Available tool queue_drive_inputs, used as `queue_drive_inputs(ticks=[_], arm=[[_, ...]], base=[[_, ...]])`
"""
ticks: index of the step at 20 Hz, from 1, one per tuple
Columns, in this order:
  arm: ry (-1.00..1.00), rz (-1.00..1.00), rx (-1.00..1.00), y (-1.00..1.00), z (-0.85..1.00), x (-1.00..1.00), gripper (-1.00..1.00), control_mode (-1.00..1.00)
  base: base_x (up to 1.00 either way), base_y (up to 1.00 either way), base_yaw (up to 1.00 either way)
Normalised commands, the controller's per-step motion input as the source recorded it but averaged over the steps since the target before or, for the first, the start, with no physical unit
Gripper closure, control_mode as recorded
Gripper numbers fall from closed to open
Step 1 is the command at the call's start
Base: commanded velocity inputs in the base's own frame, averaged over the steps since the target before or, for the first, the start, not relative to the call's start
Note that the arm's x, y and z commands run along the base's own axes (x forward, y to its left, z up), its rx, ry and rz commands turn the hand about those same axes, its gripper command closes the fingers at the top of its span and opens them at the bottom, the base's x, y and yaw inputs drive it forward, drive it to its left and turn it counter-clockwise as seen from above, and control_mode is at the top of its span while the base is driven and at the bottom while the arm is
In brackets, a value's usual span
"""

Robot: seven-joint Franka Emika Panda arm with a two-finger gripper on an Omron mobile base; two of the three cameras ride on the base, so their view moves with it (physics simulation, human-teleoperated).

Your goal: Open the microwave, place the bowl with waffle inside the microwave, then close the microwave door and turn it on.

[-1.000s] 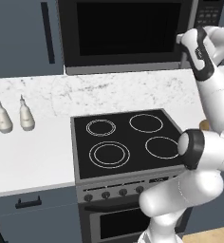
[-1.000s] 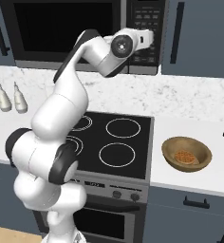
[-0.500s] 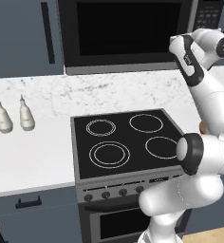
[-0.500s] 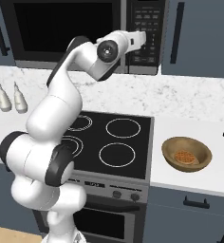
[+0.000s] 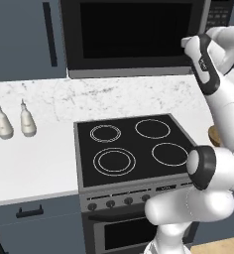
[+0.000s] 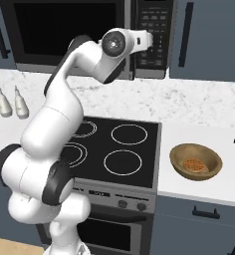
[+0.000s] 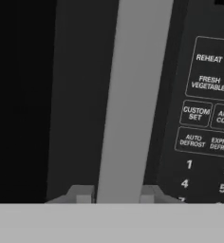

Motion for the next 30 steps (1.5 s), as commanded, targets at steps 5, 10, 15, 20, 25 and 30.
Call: queue_drive_inputs(ticks=[5,10,15,20,25,30], arm=[[0.14,0.17,0.0,0.0,-0.01,-0.88,1.0,-1.0],[0.09,0.15,-0.05,0.0,-0.19,-1.0,1.0,-1.0],[0.04,0.07,-0.08,0.1,-0.44,-1.0,1.0,-1.0],[0.03,0.06,-0.04,0.17,-0.33,-1.0,-1.0,-1.0],[0.0,0.0,0.02,-0.69,-0.02,-0.87,-1.0,-1.0],[0.0,0.19,0.02,-0.99,-0.27,0.68,-1.0,-1.0]], base=[[0.0,0.0,0.0],[0.0,0.0,0.0],[0.0,0.0,0.0],[0.0,0.0,0.0],[0.0,0.0,0.0],[0.0,0.0,0.0]])
